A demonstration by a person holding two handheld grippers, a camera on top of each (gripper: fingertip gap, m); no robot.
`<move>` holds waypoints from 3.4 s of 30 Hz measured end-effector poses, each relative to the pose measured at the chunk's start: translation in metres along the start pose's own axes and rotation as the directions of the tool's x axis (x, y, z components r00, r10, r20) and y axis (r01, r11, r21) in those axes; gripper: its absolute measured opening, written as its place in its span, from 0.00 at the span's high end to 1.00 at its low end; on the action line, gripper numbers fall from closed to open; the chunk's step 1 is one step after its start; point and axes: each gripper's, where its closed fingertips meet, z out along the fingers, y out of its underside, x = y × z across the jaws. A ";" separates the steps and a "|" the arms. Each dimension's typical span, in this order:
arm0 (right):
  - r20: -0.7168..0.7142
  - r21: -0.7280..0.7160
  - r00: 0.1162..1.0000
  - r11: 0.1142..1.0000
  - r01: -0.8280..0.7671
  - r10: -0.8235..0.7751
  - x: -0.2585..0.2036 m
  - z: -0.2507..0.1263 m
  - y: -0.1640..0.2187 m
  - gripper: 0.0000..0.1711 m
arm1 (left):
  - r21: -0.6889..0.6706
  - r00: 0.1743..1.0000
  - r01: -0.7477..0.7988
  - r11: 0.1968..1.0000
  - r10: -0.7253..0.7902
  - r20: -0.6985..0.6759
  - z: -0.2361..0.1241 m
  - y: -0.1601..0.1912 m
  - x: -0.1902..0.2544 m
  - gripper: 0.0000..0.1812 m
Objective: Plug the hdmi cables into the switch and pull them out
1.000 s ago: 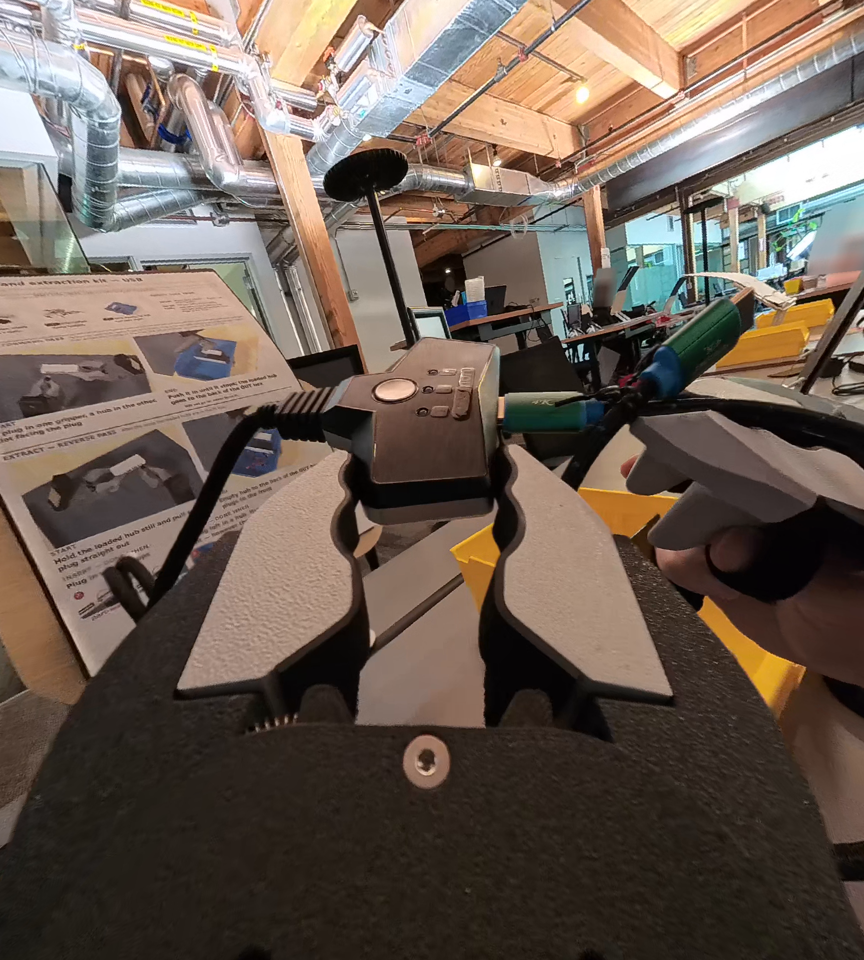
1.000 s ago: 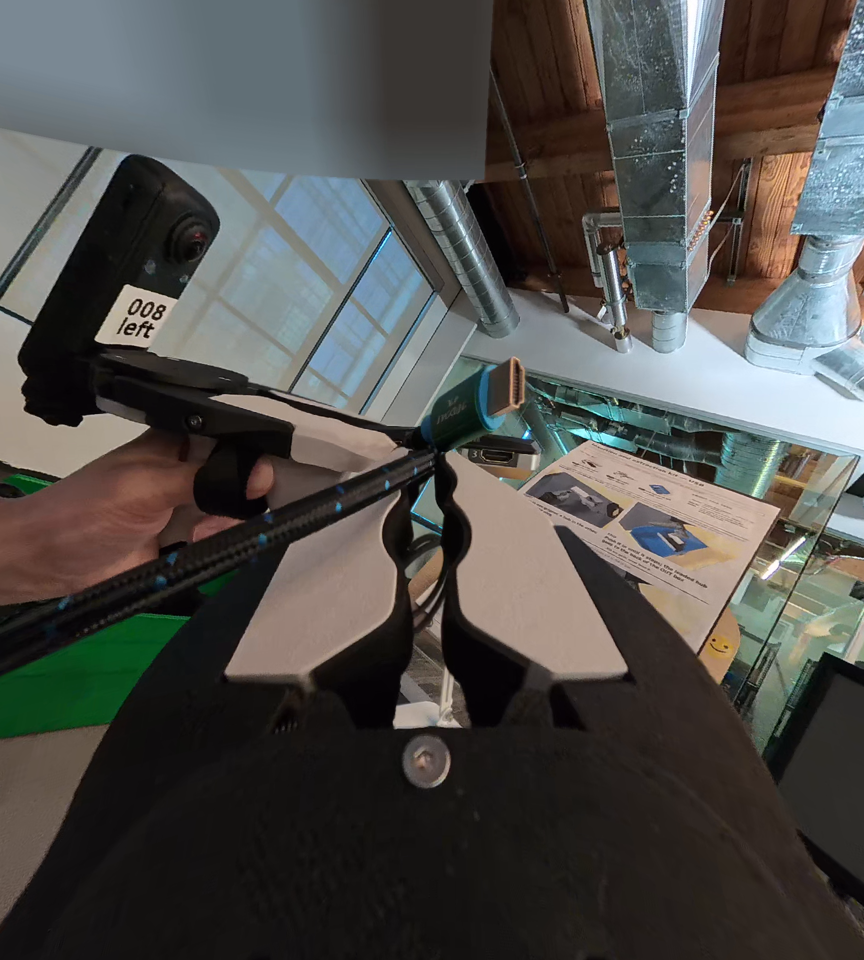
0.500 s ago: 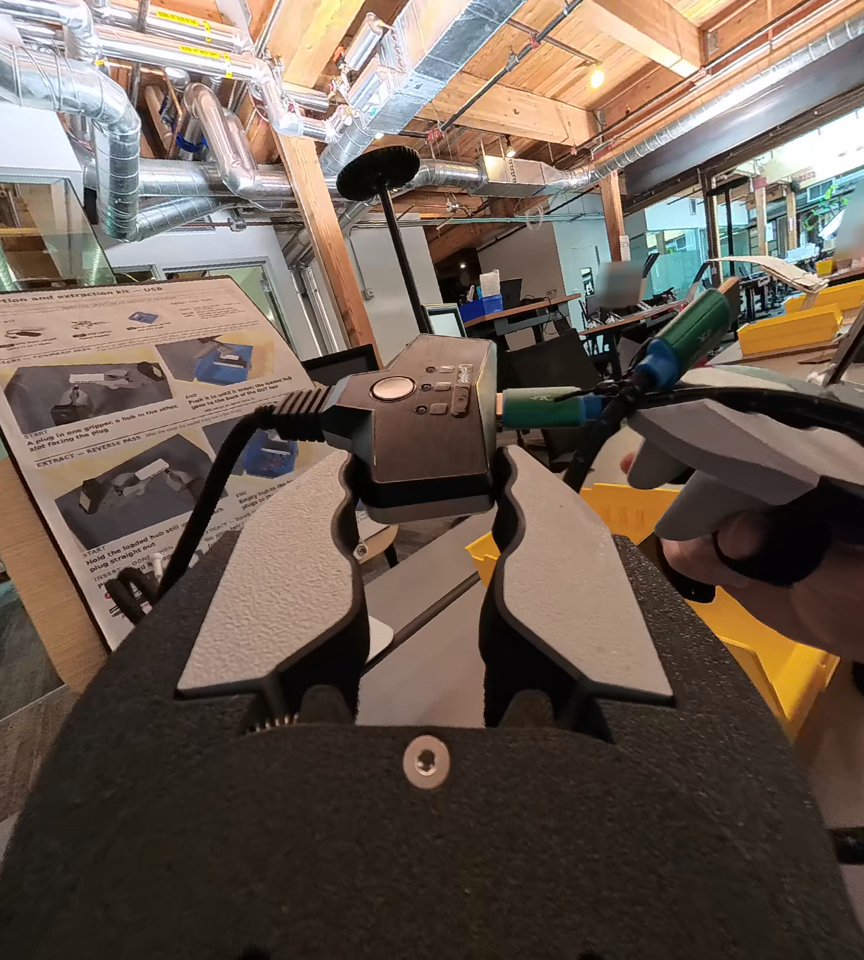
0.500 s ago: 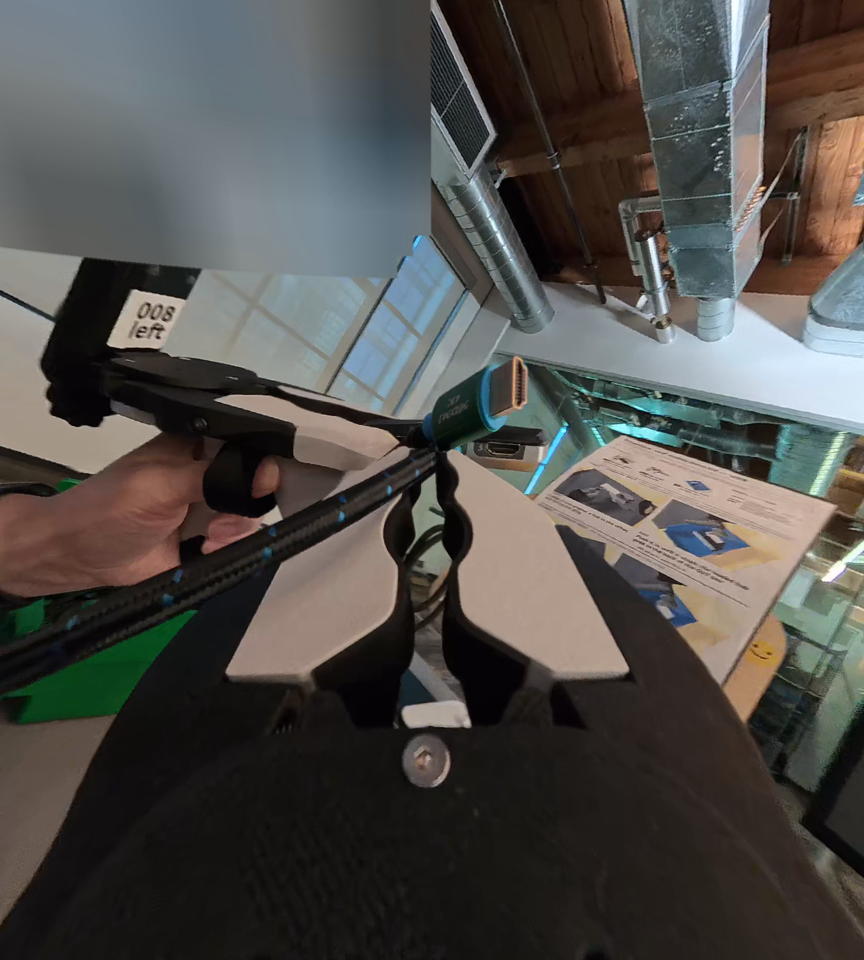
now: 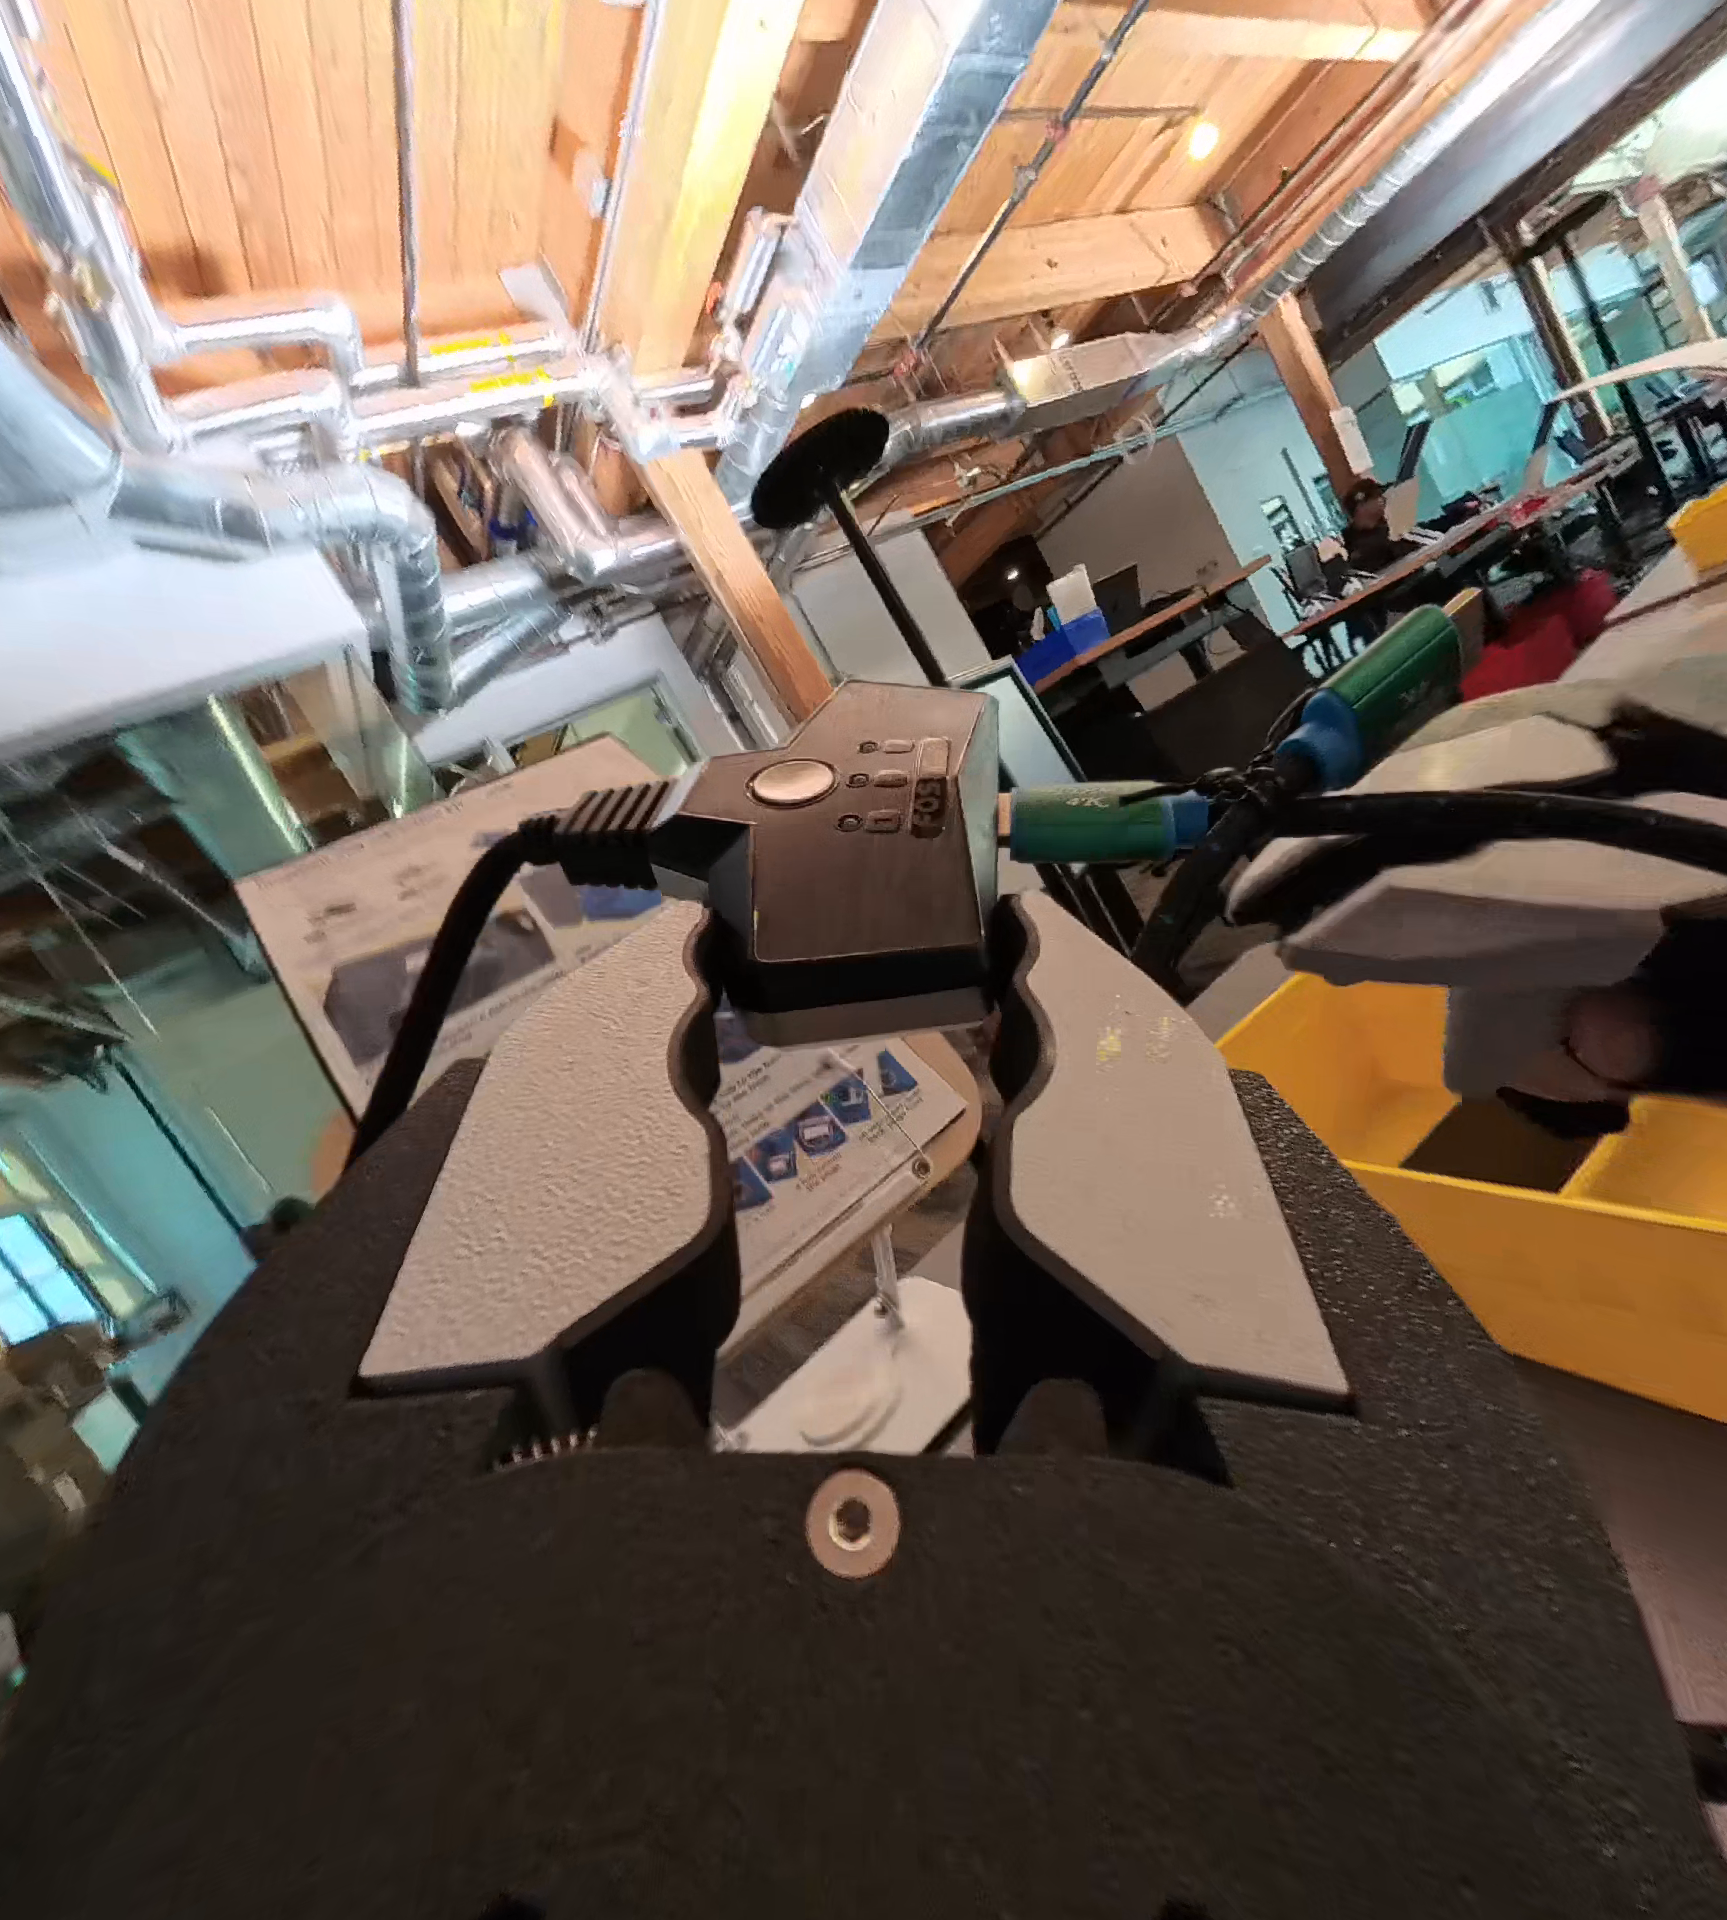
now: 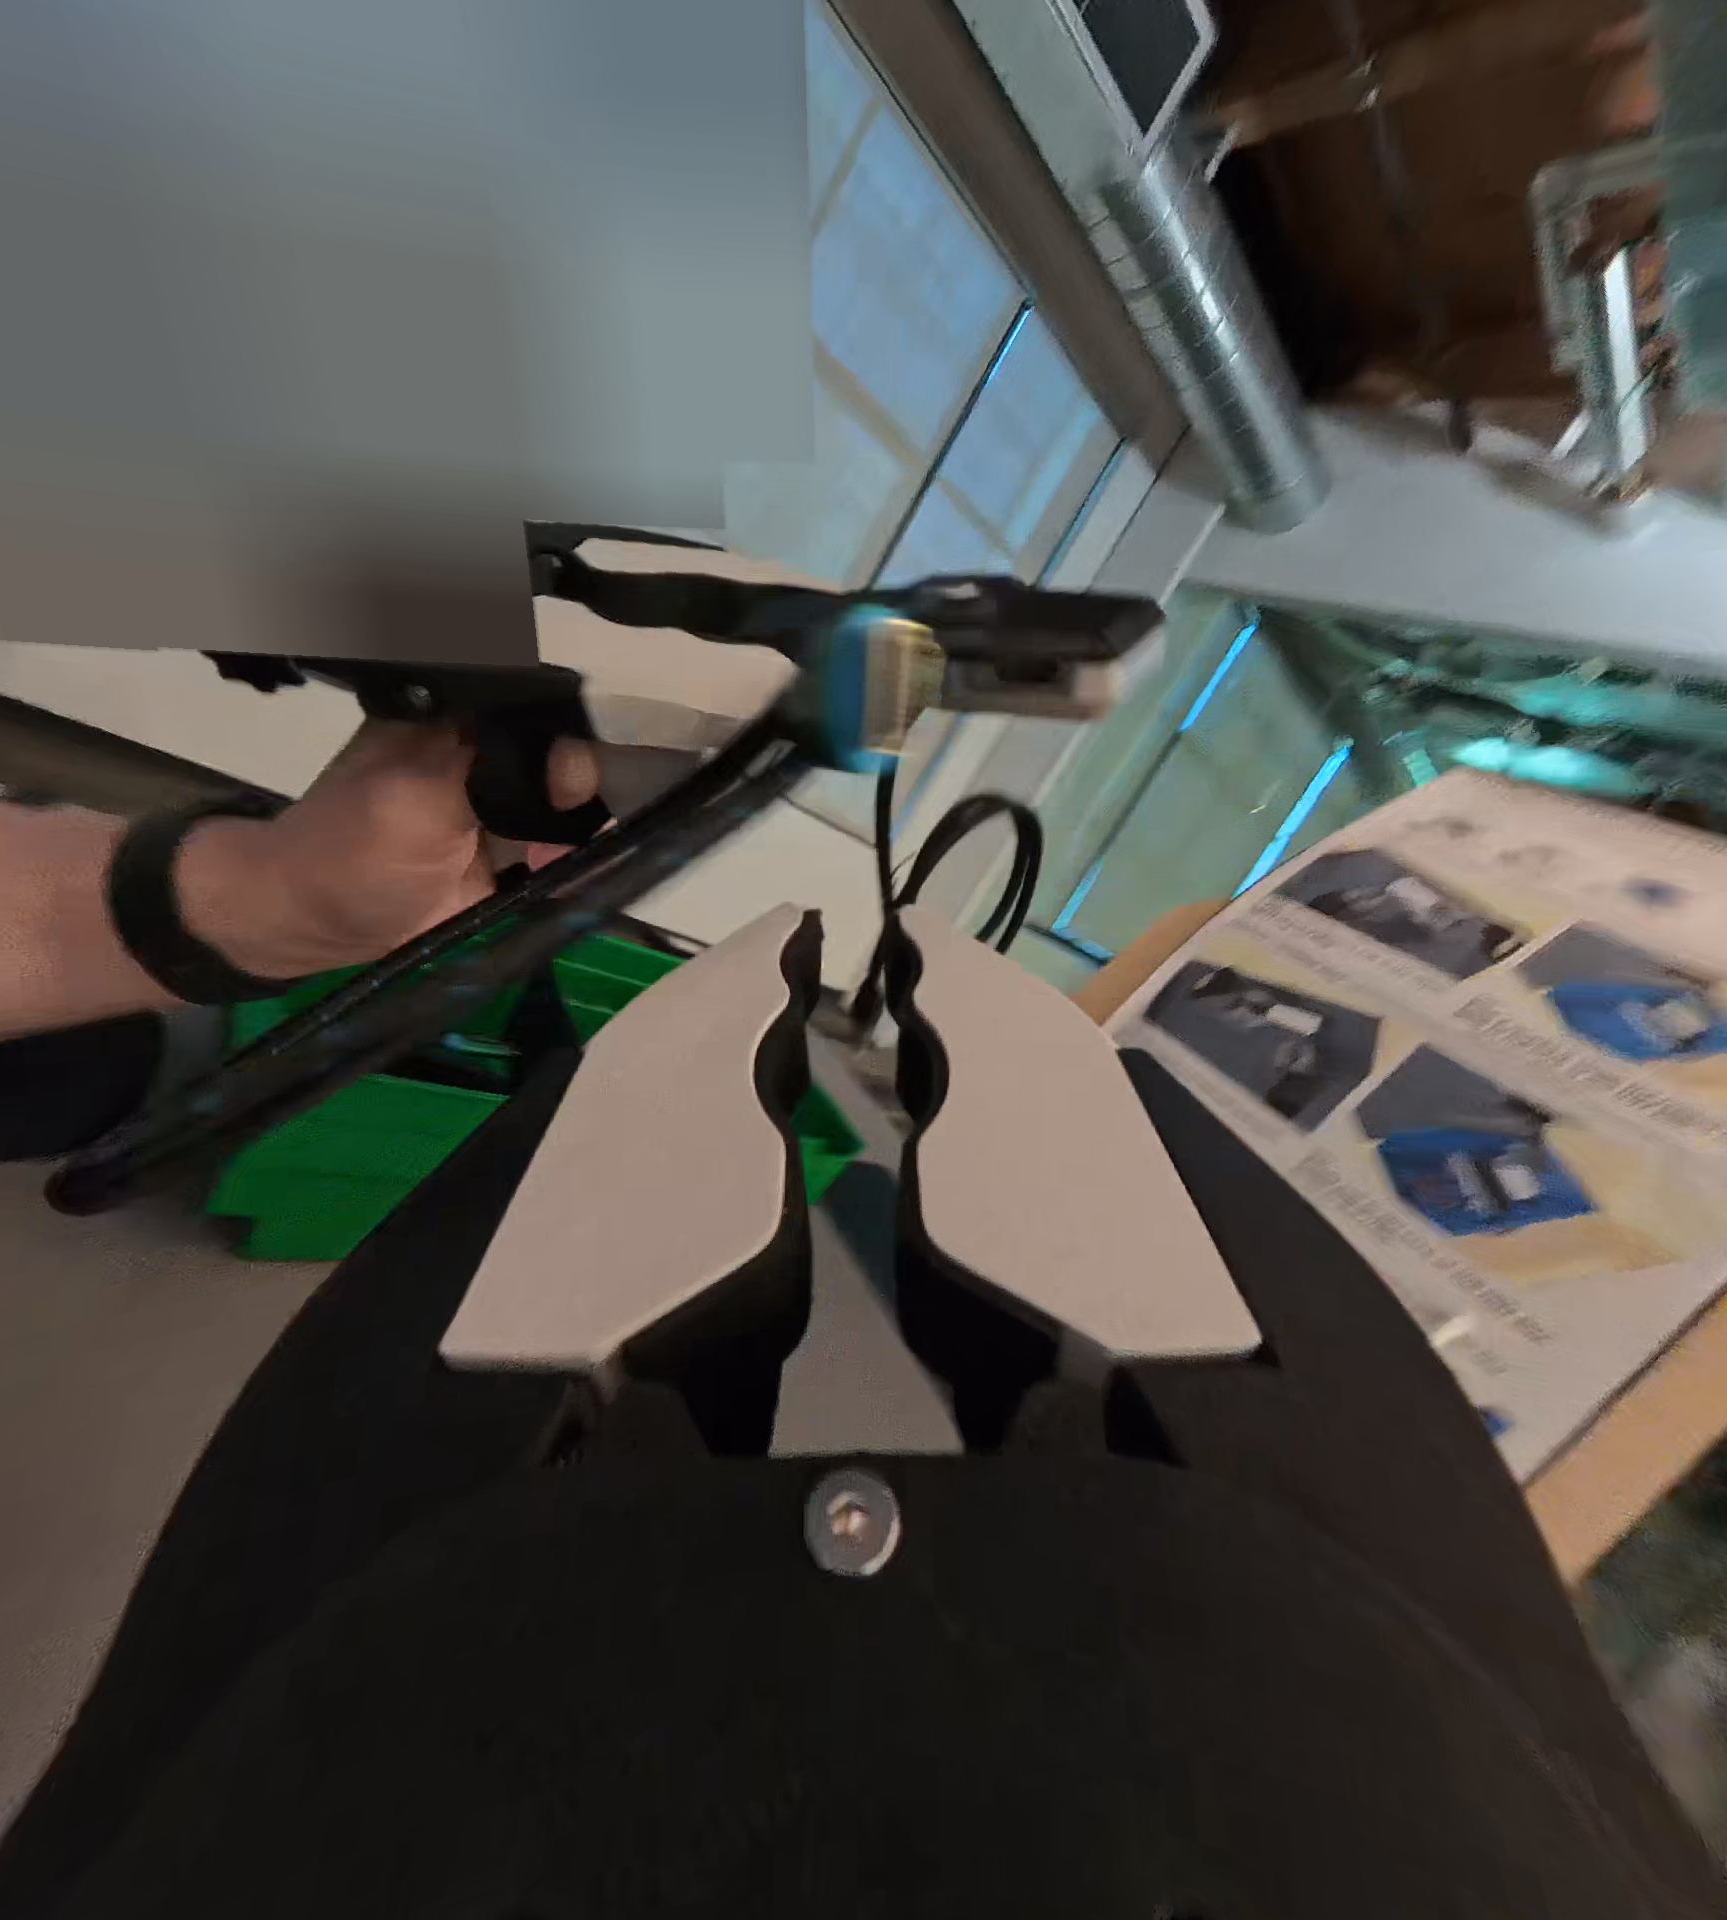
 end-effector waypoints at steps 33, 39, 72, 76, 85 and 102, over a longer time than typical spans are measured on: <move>0.328 -0.497 0.248 0.390 -0.775 0.912 -0.034 -0.010 -0.010 0.93 | 0.035 0.950 -0.160 0.986 0.164 -0.265 -0.004 0.001 0.057 0.73; 0.334 -0.491 0.241 0.386 -0.781 0.911 -0.033 -0.011 -0.009 0.93 | 0.020 0.954 -0.148 0.989 0.148 -0.261 -0.004 0.003 0.058 0.73; 0.091 -0.425 0.719 0.626 0.654 -0.689 0.036 -0.025 0.045 0.88 | -0.458 0.709 0.408 0.790 -0.590 -0.386 0.014 0.053 0.067 0.71; -0.060 -0.475 0.743 0.673 0.567 -0.667 0.074 -0.041 0.027 0.88 | -0.368 0.729 0.500 0.784 -0.610 -0.310 0.009 0.039 0.019 0.66; -0.318 -0.586 0.690 0.707 0.397 -0.651 0.147 -0.109 -0.038 0.88 | -0.343 0.745 0.532 0.774 -0.620 -0.245 0.004 0.038 -0.009 0.71; -0.430 -0.678 0.644 0.698 0.232 -0.632 0.168 -0.157 -0.079 0.88 | -0.469 0.727 0.468 0.749 -0.628 -0.277 0.007 0.055 0.023 0.71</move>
